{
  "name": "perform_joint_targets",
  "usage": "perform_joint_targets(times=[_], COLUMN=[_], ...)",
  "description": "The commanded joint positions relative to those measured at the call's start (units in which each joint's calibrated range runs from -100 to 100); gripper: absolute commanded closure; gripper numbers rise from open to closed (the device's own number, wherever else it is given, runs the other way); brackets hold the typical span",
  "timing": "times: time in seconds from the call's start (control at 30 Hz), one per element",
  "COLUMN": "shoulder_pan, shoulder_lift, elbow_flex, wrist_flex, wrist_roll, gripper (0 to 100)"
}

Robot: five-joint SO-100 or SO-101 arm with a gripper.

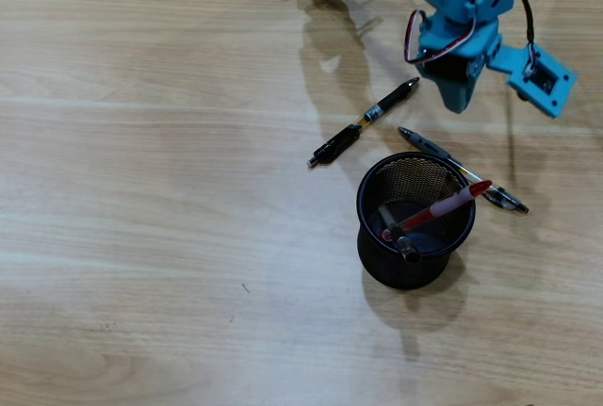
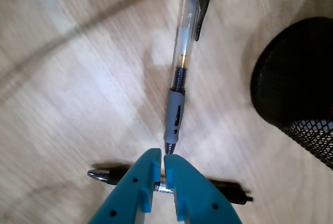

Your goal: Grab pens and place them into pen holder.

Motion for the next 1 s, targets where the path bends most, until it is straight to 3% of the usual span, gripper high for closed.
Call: perform_joint_targets(times=[0.0,0.37,0.97], shoulder_pan=[2.2,2.1,-3.9], shoulder_lift=[1.4,6.5,16.8], elbow_flex=[-3.0,-3.1,-3.0], wrist_flex=[-1.8,-4.3,-8.6], wrist_roll=[-0.7,-2.8,-7.0], gripper=[96,72,76])
